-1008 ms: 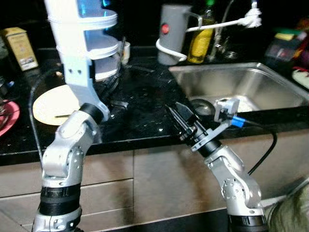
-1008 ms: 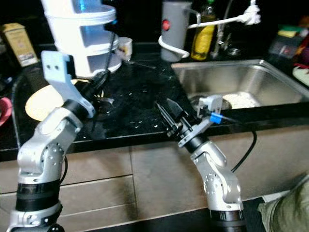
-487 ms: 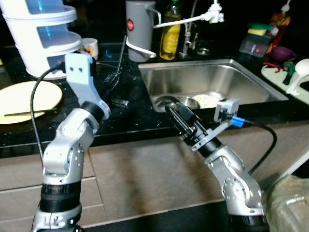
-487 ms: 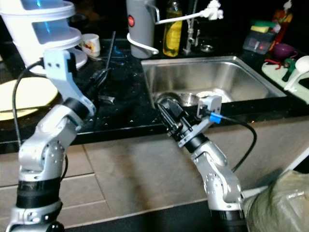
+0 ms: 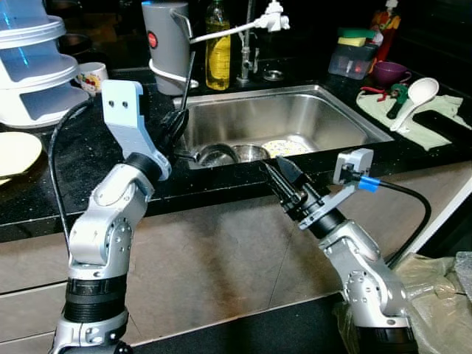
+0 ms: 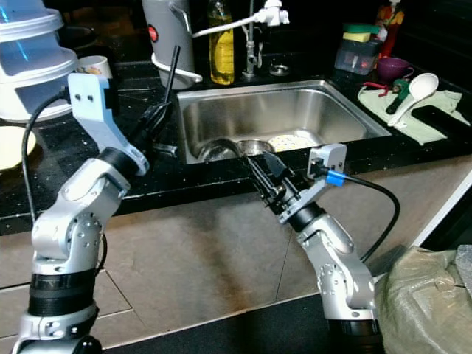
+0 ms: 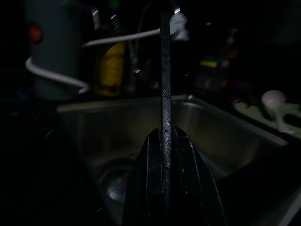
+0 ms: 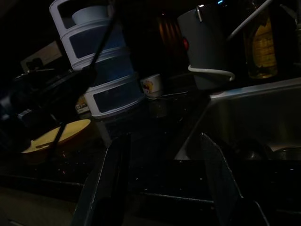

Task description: Kitchen organization

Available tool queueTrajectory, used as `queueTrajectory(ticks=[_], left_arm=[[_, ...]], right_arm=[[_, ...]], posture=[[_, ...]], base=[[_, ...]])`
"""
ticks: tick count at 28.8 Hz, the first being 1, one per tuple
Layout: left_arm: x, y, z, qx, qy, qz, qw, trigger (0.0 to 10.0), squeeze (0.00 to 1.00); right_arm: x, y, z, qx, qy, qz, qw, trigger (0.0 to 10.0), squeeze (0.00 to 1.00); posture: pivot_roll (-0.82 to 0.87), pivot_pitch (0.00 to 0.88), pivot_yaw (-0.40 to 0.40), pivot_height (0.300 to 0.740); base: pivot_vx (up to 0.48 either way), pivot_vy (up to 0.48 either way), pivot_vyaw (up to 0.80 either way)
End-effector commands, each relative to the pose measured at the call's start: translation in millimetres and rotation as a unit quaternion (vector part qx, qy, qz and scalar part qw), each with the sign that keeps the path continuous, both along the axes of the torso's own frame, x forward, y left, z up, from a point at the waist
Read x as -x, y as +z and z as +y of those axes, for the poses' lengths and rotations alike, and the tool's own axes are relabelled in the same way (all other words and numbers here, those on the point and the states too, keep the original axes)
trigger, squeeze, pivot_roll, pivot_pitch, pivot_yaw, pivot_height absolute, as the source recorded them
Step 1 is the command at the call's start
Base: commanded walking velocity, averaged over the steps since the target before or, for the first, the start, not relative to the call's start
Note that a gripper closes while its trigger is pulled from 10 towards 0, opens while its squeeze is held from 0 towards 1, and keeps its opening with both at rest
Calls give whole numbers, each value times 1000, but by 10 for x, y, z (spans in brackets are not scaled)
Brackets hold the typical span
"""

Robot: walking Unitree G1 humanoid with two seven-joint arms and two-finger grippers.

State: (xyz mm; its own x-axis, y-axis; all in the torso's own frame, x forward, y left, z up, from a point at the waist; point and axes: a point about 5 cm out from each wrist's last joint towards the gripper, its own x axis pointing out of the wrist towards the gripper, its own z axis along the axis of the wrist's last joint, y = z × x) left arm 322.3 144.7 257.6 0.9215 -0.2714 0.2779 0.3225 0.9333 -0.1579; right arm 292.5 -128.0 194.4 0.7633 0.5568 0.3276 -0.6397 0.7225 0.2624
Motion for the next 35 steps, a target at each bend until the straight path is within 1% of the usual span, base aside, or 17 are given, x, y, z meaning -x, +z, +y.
queueTrajectory(ticks=[1, 7, 24, 35], left_arm=[[-19, 27, 55, -3, 12, -4, 1000, 10000, 0], [-26, 55, 72, -11, 9, -13, 1000, 10000, 0], [-32, 87, 23, -21, -4, -23, 1000, 10000, 0], [-33, 93, 28, -24, -4, -25, 999, 10000, 0]], right_arm=[[-7, -9, 12, 6, -1, 1, 1000, 10000, 0], [-11, -16, 10, 8, -3, 2, 1000, 10000, 0], [-27, -21, 10, 8, -8, 4, 1000, 10000, 0], [-37, -6, 4, 0, -14, 6, 1000, 10000, 0]], posture=[[-72, 0, -38, 740], [-72, 0, -36, 740], [-72, 0, -34, 740], [-70, 0, -35, 740]], base=[[0, 0, 0], [0, 0, 0], [276, 0, 0], [287, 0, 0]])
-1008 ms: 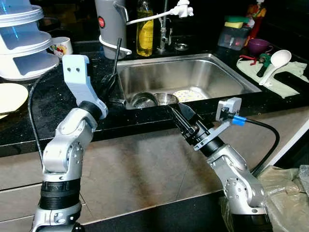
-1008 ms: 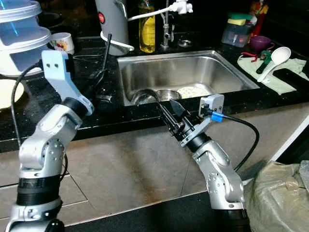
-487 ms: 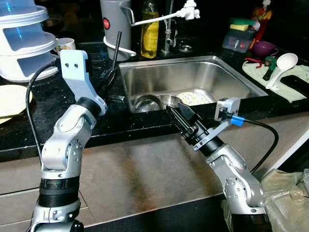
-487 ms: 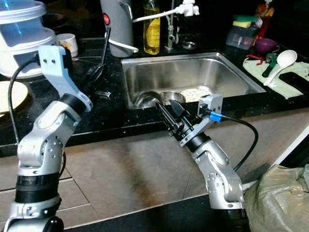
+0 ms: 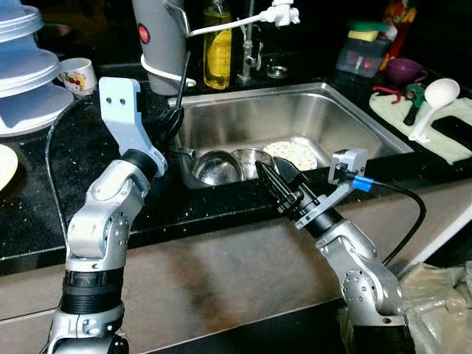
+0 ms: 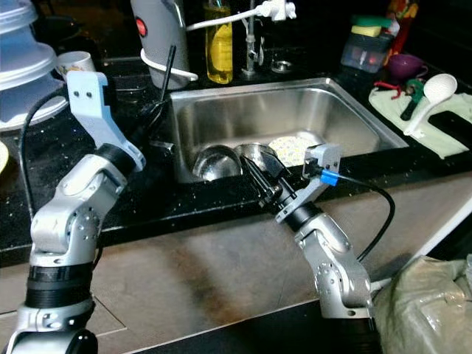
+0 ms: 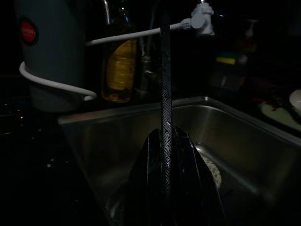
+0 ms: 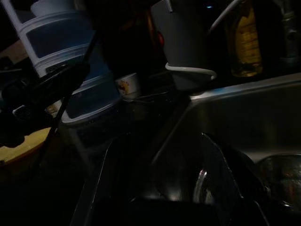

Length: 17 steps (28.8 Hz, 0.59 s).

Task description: Kitchen organization

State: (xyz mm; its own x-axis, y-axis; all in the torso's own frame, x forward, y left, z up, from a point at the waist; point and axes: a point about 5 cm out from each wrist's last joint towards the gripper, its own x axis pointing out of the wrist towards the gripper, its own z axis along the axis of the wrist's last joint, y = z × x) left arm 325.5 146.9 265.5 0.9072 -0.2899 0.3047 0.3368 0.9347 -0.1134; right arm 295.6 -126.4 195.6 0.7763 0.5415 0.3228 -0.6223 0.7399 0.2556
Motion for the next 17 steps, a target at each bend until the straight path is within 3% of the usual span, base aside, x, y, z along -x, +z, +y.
queueTrajectory(ticks=[1, 17], left_arm=[[0, 15, 5, -7, 0, -5, 1000, 10000, 0], [-2, 20, -9, -8, -5, -6, 1000, 10000, 0]], right_arm=[[-7, -15, -13, -6, -2, 6, 1000, 10000, 0], [-23, 5, -24, -26, -11, 13, 1000, 10000, 0]], posture=[[-70, 0, -33, 740], [-68, 0, -31, 740]], base=[[296, 0, 0], [301, 0, 0]])
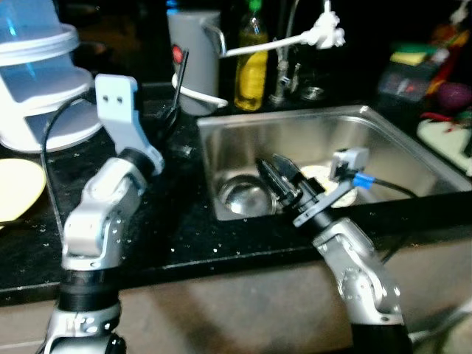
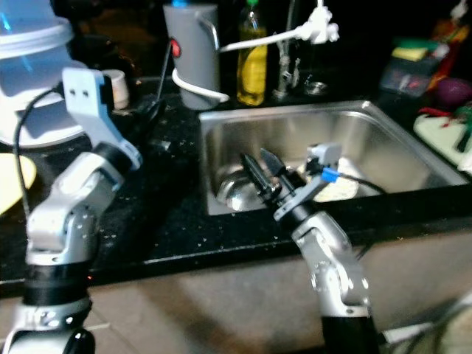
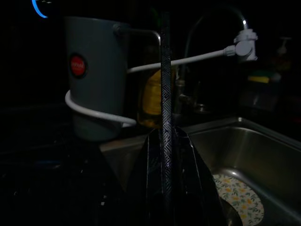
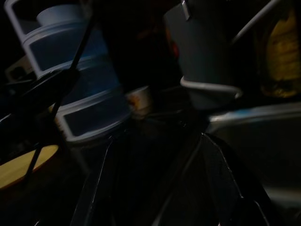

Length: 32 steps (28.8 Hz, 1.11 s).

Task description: Kitchen organization

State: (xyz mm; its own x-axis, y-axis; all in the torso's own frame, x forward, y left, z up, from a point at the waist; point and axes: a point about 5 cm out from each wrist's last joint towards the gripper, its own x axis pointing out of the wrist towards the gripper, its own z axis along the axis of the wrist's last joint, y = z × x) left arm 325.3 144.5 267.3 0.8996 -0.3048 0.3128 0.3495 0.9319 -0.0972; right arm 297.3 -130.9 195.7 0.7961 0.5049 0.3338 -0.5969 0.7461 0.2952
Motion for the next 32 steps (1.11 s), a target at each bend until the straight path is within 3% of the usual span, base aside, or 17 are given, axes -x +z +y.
queueTrajectory(ticks=[1, 10, 19, 22, 32], left_arm=[[-8, 0, 7, 1, -4, 3, 1000, 10000, 0], [-21, 44, -137, -26, -73, -2, 997, 10000, 0], [-41, -60, -270, -95, -126, 22, 987, 10000, 0], [-11, -147, -358, -142, -163, 30, 976, 10000, 0], [-39, -406, -392, -218, -209, 66, 951, 10000, 0]], right_arm=[[-11, -3, 25, -4, 5, 10, 1000, 10000, 0], [-24, -25, 42, 2, 7, 24, 1000, 10000, 0], [-25, 7, 19, -3, -1, 14, 1000, 10000, 0], [-24, 6, 13, -1, -5, 16, 1000, 10000, 0], [-48, -14, -11, 6, -17, 27, 999, 10000, 0]], posture=[[-69, 0, -30, 740], [-71, 0, -30, 740], [-76, 0, -31, 740], [-77, 0, -29, 740], [-81, 0, -26, 740]], base=[[266, 0, 0], [0, 0, -800], [0, 0, 0], [0, 0, 0], [0, 0, 0]])
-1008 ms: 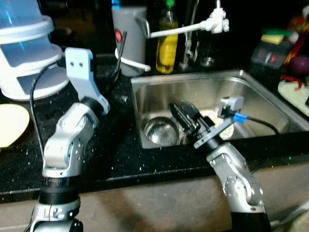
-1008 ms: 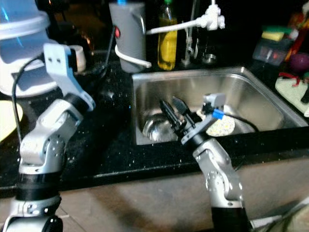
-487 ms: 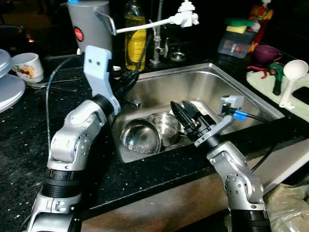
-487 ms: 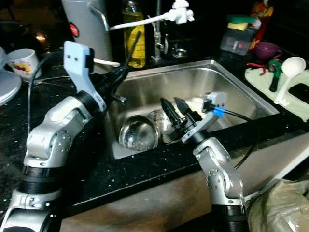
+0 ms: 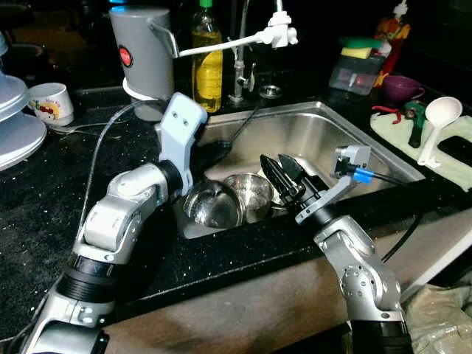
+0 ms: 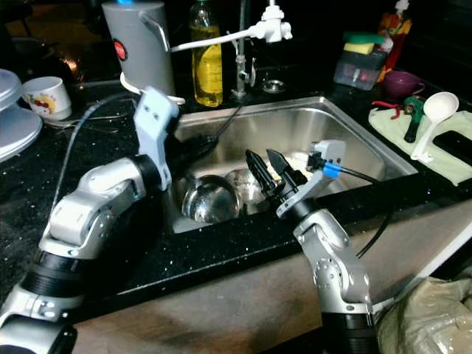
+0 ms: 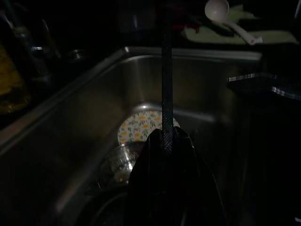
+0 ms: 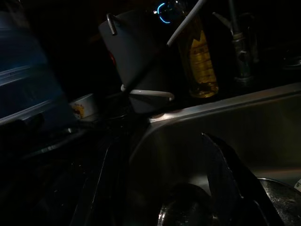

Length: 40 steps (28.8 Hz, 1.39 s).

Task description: Kitchen organization

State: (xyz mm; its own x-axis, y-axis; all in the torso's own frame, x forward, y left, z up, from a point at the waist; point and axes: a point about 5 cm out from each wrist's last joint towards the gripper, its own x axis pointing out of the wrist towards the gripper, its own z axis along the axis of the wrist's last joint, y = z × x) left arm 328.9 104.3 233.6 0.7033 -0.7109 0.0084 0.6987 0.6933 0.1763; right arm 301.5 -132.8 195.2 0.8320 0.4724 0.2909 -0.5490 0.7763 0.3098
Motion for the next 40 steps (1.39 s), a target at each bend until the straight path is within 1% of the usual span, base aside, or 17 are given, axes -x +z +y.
queueTrajectory(ticks=[1, 2, 3, 4, 6, 9, 13, 15, 20, 23, 24, 26, 28, 29, 30, 38, 40], left_arm=[[-25, -142, 4, -41, -14, 14, 999, 10000, 0], [-25, -142, 4, -41, -14, 14, 999, 10000, 0], [-56, -204, 8, -58, -17, 18, 998, 10000, 0], [-56, -204, 8, -58, -17, 18, 998, 10000, 0], [-139, -269, 39, -68, -10, 25, 997, 10000, 0], [-206, -296, 71, -64, 0, 32, 997, 10000, 0], [-251, -316, 93, -58, 9, 38, 998, 10000, 0], [-344, -367, 129, -46, 23, 51, 997, 10000, 0], [-412, -383, 145, -30, 29, 57, 998, 10000, 0], [-503, -334, 150, 15, 43, 55, 997, 10000, 0], [-503, -334, 150, 15, 43, 55, 997, 10000, 0], [-523, -324, 132, 44, 41, 62, 996, 10000, 0], [-523, -324, 132, 44, 41, 62, 996, 10000, 0], [-529, -328, 123, 54, 38, 65, 996, 10000, 314], [-533, -332, 115, 61, 37, 68, 995, 10000, 996], [-576, -284, 151, 91, 54, 61, 993, 10000, 1000], [-567, -165, 152, 106, 60, 32, 992, 10000, 1000]], right_arm=[[-6, -9, -4, -6, 11, 8, 1000, 10000, 0], [-6, -9, -4, -6, 11, 8, 1000, 10000, 0], [-5, -9, -19, -10, 13, 10, 1000, 10000, 0], [-5, -9, -19, -10, 13, 10, 1000, 10000, 0], [3, -7, -48, -15, 13, 13, 1000, 10000, 0], [9, -1, -67, -21, 5, 10, 1000, 10000, 0], [9, 1, -77, -20, -2, 9, 1000, 10000, 0], [3, 2, -93, -18, -11, 7, 1000, 10000, 0], [4, 6, -102, -16, -12, 6, 1000, 10000, 0], [17, 15, -111, -15, -11, 4, 1000, 10000, 0], [17, 15, -111, -15, -11, 4, 1000, 10000, 0], [24, 24, -103, -15, -8, 2, 1000, 10000, 0], [24, 24, -103, -15, -8, 2, 1000, 10000, 0], [26, 28, -99, -14, -7, 1, 1000, 10000, 0], [28, 31, -96, -14, -6, 1, 1000, 10000, 0], [37, 27, -85, -15, -3, 1, 1000, 10000, 0], [46, 28, -65, -17, 3, -1, 1000, 10000, 0]], posture=[[-86, 0, -20, 740], [-86, 0, -20, 740], [-92, 0, -18, 740], [-92, 0, -18, 740], [-98, 0, -14, 740], [-102, 0, -11, 740], [-105, 0, -10, 740], [-113, 0, -6, 740], [-120, 0, -3, 740], [-124, 0, -3, 740], [-124, 0, -3, 740], [-125, 0, -4, 740], [-125, 0, -4, 740], [-126, 0, -5, 740], [-125, 0, -5, 740], [-123, 0, -4, 740], [-116, 0, -7, 740]], base=[[0, 0, 0], [0, 0, 0], [0, 0, 0], [0, 0, 0], [0, 0, 0], [0, 0, 0], [0, 0, 0], [0, 0, 0], [0, 0, 0], [0, 0, 0], [0, 0, 0], [0, 0, 0], [0, 0, 0], [0, 0, 0], [0, 0, 0], [0, 0, 0], [0, 0, 0]])
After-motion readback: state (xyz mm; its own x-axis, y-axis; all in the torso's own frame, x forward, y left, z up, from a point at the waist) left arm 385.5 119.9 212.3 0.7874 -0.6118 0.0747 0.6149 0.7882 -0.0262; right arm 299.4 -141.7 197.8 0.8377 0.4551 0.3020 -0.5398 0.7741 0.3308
